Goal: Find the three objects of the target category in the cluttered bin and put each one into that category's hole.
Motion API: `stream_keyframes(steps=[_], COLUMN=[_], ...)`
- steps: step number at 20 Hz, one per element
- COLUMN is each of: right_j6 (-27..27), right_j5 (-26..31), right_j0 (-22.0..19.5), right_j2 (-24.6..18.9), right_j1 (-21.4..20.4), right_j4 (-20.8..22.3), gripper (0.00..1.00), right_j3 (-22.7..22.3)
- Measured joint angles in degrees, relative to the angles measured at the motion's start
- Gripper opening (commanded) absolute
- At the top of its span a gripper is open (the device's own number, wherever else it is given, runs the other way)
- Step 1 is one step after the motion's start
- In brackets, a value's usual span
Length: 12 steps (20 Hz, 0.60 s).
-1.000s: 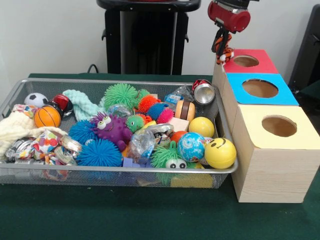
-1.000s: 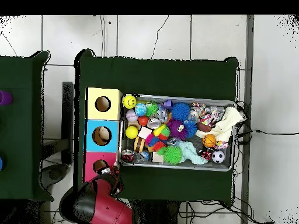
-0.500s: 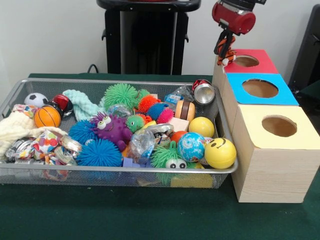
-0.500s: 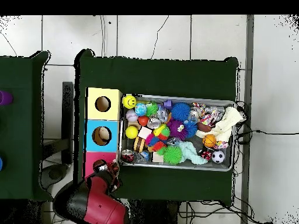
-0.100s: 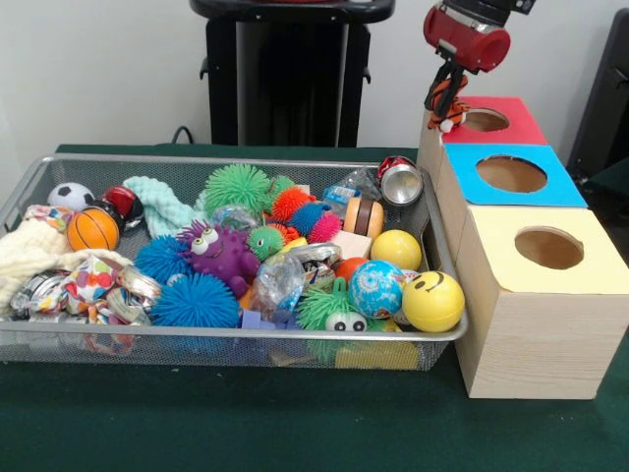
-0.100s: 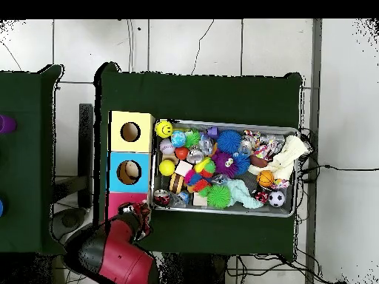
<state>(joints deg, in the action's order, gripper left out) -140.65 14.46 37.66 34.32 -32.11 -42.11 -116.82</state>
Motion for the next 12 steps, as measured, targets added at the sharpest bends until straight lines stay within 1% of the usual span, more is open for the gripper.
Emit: stream_keyframes(steps=[12], right_j6=[-4.1], right_j5=[0.9], right_j0=[1.4], right_j2=[2.2], right_j1=[2.7], right_j4=[-2.5], gripper=[0.00], right_j3=[2.7])
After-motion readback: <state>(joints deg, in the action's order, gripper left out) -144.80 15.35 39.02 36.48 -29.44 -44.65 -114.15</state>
